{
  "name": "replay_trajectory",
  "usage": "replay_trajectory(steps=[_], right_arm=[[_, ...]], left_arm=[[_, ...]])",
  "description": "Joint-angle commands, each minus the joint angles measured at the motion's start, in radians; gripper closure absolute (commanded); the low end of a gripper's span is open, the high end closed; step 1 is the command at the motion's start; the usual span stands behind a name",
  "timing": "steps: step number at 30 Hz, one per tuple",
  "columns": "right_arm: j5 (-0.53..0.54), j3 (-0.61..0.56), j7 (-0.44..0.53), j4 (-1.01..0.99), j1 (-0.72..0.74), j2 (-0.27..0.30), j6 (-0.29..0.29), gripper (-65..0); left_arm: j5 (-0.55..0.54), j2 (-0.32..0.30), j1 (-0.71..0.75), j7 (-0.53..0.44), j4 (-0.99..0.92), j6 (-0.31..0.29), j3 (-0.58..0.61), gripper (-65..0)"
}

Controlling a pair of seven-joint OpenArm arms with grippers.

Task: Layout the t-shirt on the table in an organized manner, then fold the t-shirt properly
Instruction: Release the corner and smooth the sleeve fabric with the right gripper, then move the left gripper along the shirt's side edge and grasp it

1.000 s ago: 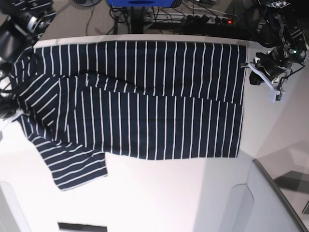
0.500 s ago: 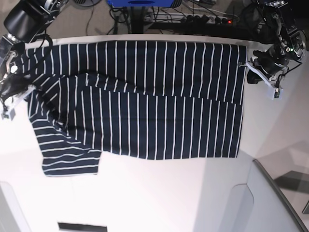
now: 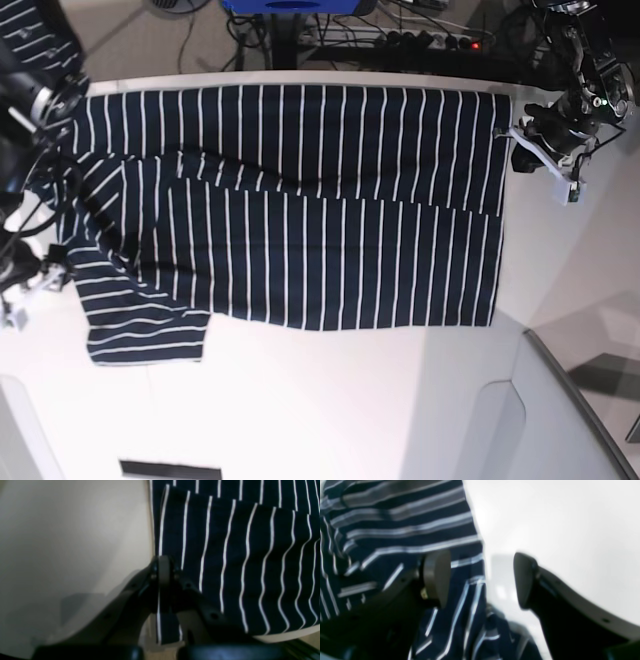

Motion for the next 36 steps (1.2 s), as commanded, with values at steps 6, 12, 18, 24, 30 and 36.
replay_trajectory(steps=[6, 12, 18, 24, 30, 36], right_arm=[[0.012, -0.002, 0.167, -0.245, 0.097, 0.076, -0.067, -37.7], [0.011, -0.003, 0.223, -0.308, 0.094, 0.079, -0.094, -37.7], [0.011, -0.003, 0.222, -0.308, 0.091, 0.074, -0.094, -31.4], [0.011, -0.003, 0.205, -0.308, 0.094, 0.074, -0.097, -0.9], [0.011, -0.003, 0.161, -0.299, 0.097, 0.074, -0.097, -0.3], [0.015, -0.003, 0.162, -0.258, 0.113, 0.074, -0.091, -0.3]], left_arm=[[-0.012, -0.021, -0.002, -0.018, -0.021, 0.001, -0.007, 0.0], [-0.012, -0.018, -0.005, -0.018, -0.021, 0.001, -0.007, 0.0], [-0.012, -0.019, -0.005, -0.018, -0.021, 0.001, -0.007, 0.0], [-0.010, -0.021, -0.007, -0.018, -0.021, 0.001, -0.007, 0.0], [-0.007, -0.021, -0.008, -0.018, -0.021, 0.001, -0.007, 0.0], [-0.005, -0.033, -0.011, -0.018, -0.021, 0.001, -0.007, 0.0]])
